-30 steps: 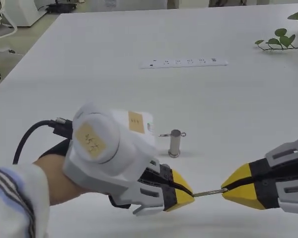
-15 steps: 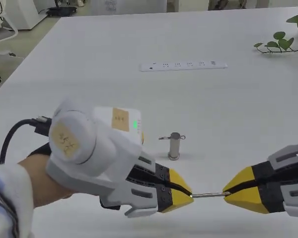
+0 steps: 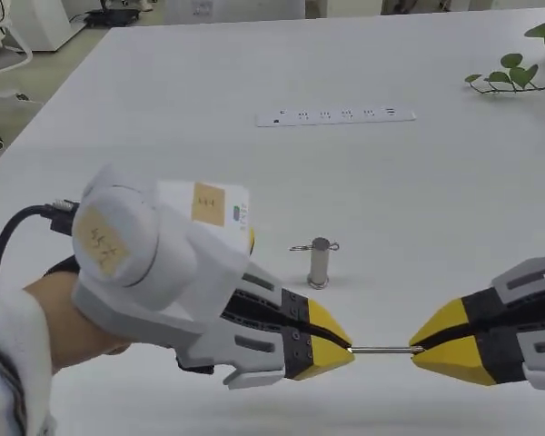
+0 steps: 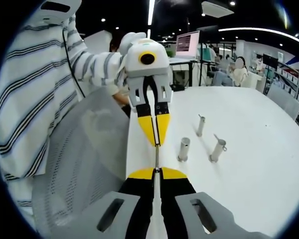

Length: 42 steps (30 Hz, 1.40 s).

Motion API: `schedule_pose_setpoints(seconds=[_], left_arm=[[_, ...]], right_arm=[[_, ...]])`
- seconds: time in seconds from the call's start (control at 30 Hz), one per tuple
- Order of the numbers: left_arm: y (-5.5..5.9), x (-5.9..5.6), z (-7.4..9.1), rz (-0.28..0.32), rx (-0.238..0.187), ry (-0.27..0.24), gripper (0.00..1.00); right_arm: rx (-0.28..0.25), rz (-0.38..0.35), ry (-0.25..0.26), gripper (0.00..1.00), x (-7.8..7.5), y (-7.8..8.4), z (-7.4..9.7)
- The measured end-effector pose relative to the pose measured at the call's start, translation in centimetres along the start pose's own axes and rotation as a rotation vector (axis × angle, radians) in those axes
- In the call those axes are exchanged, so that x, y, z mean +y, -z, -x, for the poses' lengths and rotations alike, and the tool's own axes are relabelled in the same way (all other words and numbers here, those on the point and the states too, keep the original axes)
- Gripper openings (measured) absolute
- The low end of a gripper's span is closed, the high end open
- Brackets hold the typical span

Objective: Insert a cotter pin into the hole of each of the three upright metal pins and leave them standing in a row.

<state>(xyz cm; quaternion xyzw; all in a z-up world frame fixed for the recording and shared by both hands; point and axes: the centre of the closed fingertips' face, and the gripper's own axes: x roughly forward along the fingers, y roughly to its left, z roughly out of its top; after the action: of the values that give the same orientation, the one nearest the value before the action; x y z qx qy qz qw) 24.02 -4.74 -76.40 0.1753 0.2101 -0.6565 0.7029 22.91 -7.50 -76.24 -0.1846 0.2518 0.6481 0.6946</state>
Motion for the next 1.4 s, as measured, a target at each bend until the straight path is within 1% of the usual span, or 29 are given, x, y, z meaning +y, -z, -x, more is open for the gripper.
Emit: schedule_pose_setpoints(seconds=[0.13, 0.2, 0.43, 0.53, 0.57, 0.73, 1.0, 1.1, 1.2, 1.33, 1.4], left_arm=[[-0.1, 0.1, 0.2, 0.01, -0.014, 0.0, 0.0], [-0.1, 0.2, 0.2, 0.011, -0.017, -0.003, 0.0], [-0.3, 0.2, 0.3, 0.034, -0.038, -0.004, 0.0], [-0.1, 0.1, 0.3, 0.041, -0.031, -0.004, 0.0], [-0.1, 0.1, 0.3, 0.042, -0.03, -0.005, 0.0], [0.1, 0.0, 0.3, 0.047, -0.023, -0.008, 0.0], [0.3, 0.0, 0.2, 0.047, -0.016, -0.012, 0.0], [0.5, -0.1, 0.2, 0.047, -0.006, -0.012, 0.0], [0.5, -0.1, 0.2, 0.054, -0.008, -0.011, 0.0], [0.3, -0.1, 0.3, 0.065, -0.024, -0.012, 0.0], [0.4, -0.1, 0.2, 0.061, -0.016, -0.011, 0.0]], right_arm=[[0.001, -0.002, 0.0, 0.04, 0.0, -0.1, -0.1], [0.006, -0.033, 0.004, 0.04, -0.1, -0.1, -0.1], [0.026, -0.014, 0.015, 0.04, -0.3, 0.1, -0.3], [0.037, -0.036, 0.011, 0.04, -0.3, 0.2, -0.5], [0.037, -0.023, 0.013, 0.04, -0.3, 0.2, -0.5], [0.044, -0.002, 0.008, 0.04, -0.1, 0.2, -0.6], [0.044, -0.003, 0.004, 0.04, -0.1, 0.2, -0.6], [0.048, -0.004, 0.002, 0.04, 0.0, 0.3, -0.8], [0.058, 0.0, -0.002, 0.04, 0.1, 0.4, -0.9], [0.06, -0.001, -0.006, 0.04, 0.1, 0.4, -1.1], [0.068, 0.006, -0.01, 0.04, 0.2, 0.4, -1.2]])
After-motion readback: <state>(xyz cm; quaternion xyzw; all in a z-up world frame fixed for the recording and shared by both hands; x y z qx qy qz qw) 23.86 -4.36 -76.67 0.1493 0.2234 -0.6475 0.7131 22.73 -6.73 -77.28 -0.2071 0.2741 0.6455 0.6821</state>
